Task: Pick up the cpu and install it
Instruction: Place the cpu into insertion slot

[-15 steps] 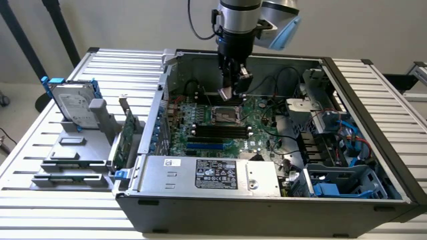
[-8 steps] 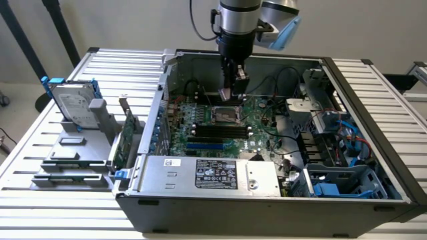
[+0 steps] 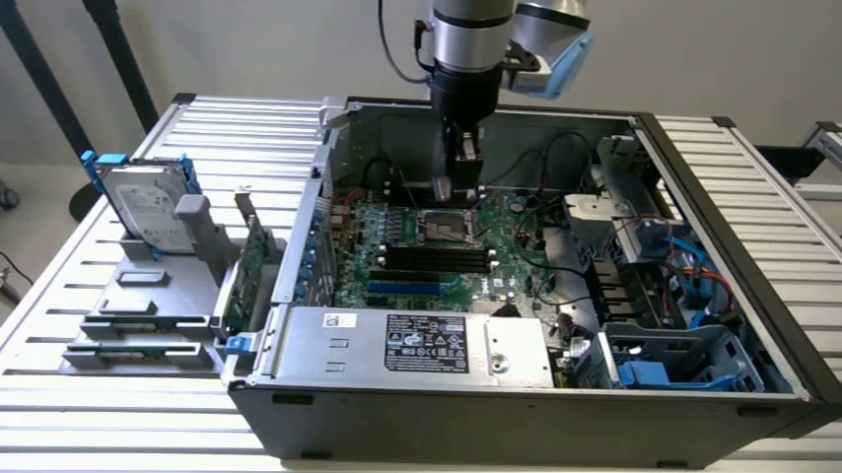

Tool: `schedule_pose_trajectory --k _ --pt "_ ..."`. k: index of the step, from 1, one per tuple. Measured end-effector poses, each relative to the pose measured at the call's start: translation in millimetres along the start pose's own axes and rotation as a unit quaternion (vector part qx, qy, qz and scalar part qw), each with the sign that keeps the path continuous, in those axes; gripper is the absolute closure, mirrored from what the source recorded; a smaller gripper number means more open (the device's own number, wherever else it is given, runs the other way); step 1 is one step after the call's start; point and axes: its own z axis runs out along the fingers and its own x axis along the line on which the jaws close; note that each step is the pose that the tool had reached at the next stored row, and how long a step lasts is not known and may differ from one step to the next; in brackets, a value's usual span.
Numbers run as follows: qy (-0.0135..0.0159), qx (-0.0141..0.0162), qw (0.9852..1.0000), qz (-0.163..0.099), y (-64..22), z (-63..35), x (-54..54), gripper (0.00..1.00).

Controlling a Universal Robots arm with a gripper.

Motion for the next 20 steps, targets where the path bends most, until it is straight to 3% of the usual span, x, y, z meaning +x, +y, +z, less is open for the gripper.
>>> schedule_pose_trajectory --k 6,9,20 --pt "-0.0016 0.0000 0.9992 0.039 -1.3 6.6 0.0 0.46" --pt "-0.0017 0.0001 0.9992 0.040 -3.8 11.9 0.0 0.46" --pt "-0.0016 0.0054 0.9992 0.040 -4.7 29.3 -0.2 0.46"
